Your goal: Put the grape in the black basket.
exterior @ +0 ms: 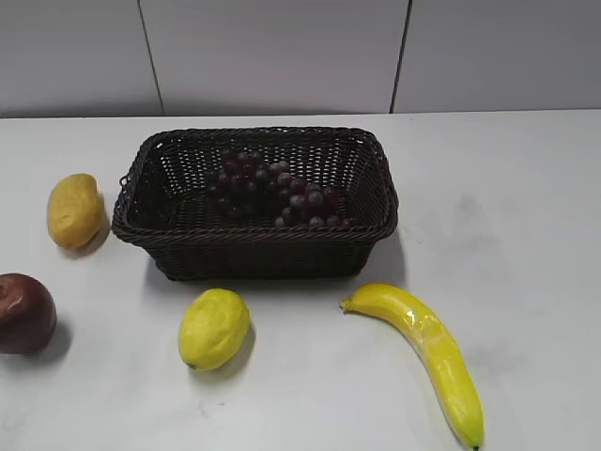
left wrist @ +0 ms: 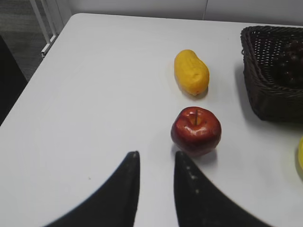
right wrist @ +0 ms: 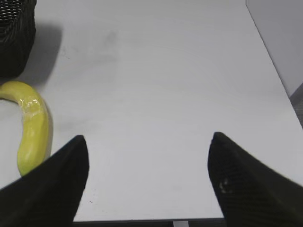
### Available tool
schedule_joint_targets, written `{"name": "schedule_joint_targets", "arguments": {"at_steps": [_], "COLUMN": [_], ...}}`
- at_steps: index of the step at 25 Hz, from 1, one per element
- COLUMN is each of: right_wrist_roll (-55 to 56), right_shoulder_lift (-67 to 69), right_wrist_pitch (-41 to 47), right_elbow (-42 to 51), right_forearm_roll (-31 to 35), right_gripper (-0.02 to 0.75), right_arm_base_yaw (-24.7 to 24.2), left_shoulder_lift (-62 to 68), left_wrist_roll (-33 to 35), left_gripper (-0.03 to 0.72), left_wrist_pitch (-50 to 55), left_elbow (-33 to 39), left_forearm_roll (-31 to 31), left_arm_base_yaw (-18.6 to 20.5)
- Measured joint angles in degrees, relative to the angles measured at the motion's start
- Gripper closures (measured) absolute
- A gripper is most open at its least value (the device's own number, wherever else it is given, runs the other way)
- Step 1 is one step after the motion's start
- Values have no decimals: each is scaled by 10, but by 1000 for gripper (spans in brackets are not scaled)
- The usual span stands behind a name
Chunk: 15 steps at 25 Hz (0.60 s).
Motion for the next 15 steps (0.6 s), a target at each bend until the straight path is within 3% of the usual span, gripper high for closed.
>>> {"name": "schedule_joint_targets", "arguments": {"at_steps": [15], "right_wrist_roll": [-2], "right_shoulder_lift": [0], "right_wrist_pitch": [-7], "right_elbow": [0], "right_forearm_roll": [3], "right_gripper": [144], "right_arm_base_yaw": [0], "left_shoulder_lift": [0], "left_wrist_roll": [0], "left_gripper": [460], "left_wrist_pitch": [0], "left_elbow": [0], "left_forearm_roll": [0], "left_arm_base_yaw": [0]}}
